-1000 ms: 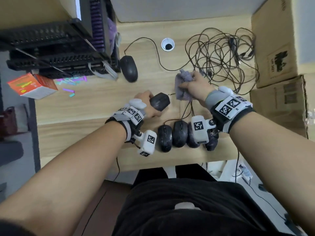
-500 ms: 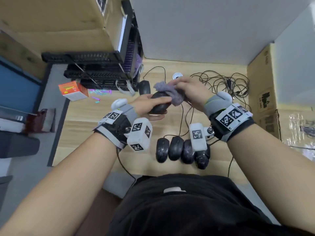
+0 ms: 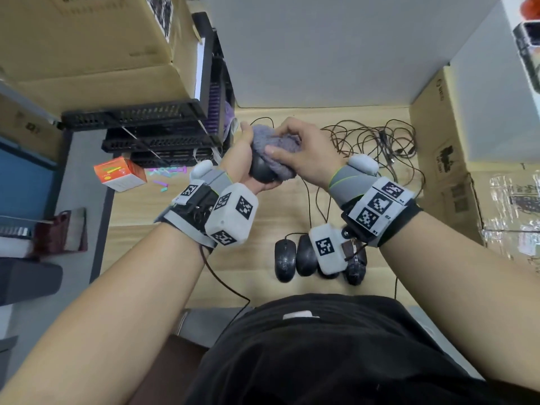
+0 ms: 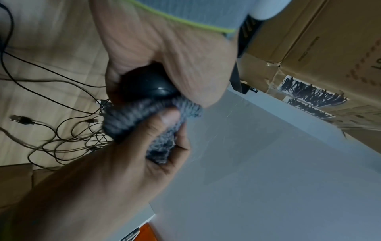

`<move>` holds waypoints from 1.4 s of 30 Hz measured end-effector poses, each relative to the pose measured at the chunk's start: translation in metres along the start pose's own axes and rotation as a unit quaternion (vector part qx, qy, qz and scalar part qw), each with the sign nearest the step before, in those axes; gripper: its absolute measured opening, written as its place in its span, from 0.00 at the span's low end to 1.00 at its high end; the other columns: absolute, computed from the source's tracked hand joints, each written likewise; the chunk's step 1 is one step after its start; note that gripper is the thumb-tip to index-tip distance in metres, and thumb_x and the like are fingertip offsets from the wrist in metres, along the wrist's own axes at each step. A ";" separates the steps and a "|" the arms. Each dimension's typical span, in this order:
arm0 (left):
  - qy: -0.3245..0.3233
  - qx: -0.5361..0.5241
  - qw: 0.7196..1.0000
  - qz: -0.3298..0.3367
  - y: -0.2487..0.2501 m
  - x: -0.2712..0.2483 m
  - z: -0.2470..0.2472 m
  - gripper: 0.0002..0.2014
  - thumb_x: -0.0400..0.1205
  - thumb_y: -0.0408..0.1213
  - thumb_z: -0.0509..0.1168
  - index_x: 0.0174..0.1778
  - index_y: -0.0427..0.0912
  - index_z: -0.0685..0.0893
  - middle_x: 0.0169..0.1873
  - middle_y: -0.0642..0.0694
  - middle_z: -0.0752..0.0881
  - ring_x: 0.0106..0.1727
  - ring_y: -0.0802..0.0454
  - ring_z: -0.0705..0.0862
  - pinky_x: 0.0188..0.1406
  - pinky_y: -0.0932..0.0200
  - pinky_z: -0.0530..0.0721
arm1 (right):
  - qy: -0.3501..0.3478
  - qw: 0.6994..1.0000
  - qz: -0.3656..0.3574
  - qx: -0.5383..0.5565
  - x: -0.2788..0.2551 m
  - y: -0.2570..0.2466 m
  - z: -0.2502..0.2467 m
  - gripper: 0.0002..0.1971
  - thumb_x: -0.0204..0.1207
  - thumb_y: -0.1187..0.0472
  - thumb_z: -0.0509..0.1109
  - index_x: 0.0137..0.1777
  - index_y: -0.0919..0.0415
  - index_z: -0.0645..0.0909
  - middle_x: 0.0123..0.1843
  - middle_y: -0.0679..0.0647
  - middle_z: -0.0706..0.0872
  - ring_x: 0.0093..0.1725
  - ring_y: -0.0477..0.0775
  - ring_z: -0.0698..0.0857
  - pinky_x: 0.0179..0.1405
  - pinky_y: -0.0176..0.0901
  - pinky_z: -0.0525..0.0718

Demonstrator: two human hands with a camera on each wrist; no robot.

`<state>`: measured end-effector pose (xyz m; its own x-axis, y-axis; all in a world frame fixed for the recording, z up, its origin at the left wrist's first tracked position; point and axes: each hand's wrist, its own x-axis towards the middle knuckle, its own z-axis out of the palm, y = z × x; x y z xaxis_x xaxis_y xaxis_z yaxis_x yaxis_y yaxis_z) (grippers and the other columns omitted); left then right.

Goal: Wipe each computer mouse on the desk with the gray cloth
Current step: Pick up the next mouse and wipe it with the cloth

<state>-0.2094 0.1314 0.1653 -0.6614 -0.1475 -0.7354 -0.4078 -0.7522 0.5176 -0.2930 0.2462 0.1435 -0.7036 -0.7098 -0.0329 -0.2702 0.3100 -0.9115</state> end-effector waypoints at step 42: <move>0.042 -0.002 0.998 0.053 0.043 0.005 -0.027 0.22 0.89 0.52 0.61 0.69 0.39 0.82 0.58 0.36 0.89 0.44 0.40 0.91 0.37 0.49 0.89 | -0.015 0.997 -0.035 -0.061 0.021 -0.030 0.002 0.15 0.58 0.55 0.87 0.33 0.51 0.81 0.35 0.47 0.84 0.36 0.42 0.78 0.40 0.40 0.77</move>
<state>-0.2133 0.0811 0.1719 -0.6452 -0.2796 -0.7110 -0.3353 -0.7326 0.5923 -0.2989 0.2208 0.1690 -0.6609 -0.7503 0.0163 -0.3980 0.3320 -0.8552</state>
